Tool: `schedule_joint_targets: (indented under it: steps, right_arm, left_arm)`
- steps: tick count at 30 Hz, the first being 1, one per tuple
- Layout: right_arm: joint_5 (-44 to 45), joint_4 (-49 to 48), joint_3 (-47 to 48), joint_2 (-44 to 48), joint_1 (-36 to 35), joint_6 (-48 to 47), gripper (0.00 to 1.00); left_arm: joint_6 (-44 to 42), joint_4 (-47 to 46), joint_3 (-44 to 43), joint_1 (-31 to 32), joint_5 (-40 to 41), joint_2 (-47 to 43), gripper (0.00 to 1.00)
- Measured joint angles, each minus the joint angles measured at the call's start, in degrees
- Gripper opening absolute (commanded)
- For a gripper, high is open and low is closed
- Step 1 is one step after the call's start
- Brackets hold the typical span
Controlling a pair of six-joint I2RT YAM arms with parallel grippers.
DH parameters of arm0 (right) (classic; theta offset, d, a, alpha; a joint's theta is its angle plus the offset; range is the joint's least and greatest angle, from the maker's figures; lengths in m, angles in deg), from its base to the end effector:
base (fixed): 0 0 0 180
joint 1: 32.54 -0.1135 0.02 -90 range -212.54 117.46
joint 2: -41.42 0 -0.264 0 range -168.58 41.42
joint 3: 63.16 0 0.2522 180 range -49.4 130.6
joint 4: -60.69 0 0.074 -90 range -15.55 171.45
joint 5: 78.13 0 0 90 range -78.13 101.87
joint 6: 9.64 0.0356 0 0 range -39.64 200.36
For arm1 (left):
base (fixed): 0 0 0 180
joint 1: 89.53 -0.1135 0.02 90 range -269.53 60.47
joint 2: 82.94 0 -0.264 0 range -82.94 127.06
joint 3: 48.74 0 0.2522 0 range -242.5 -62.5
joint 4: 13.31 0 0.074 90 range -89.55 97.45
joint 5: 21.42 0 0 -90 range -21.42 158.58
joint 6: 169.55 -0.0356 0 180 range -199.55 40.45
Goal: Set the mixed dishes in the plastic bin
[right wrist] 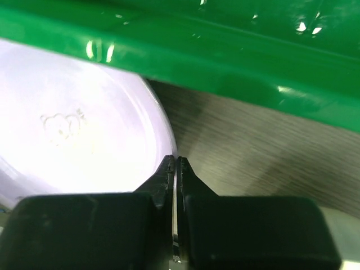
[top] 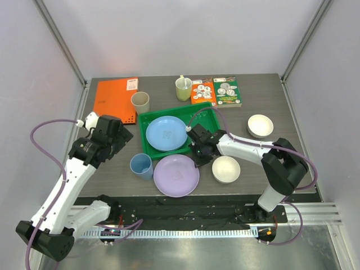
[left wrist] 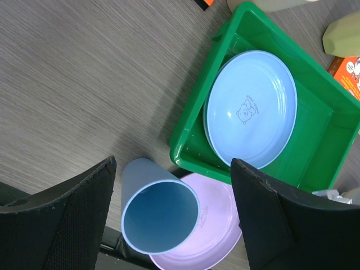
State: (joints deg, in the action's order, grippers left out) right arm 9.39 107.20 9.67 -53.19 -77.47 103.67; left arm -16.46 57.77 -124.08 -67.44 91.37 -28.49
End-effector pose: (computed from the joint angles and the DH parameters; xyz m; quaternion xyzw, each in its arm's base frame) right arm 0.2226 0.2242 0.1813 -0.1882 0.9637 0.1232 0.1439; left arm 0.1632 -0.0513 0.3362 -0.3858 0.8398 -0.0891 0.3714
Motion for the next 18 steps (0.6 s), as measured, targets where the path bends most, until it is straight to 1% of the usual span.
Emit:
schedule_joint_targets:
  steps: [4, 10, 18]
  right_arm:
    - [0.2, 0.7, 0.0, 2.0, -1.6, 0.8, 0.01]
    - [0.9, 4.0, 0.0, 10.5, -3.2, 2.4, 0.01]
    - [0.9, 11.5, 0.3, 19.5, -3.7, 4.2, 0.01]
  left_arm:
    - [0.6, 0.1, 0.2, 0.0, 1.2, -0.6, 0.82]
    - [1.2, 0.2, 0.8, 0.0, 2.7, -1.9, 0.82]
    - [1.4, 0.3, 1.4, 0.0, 2.8, -1.9, 0.82]
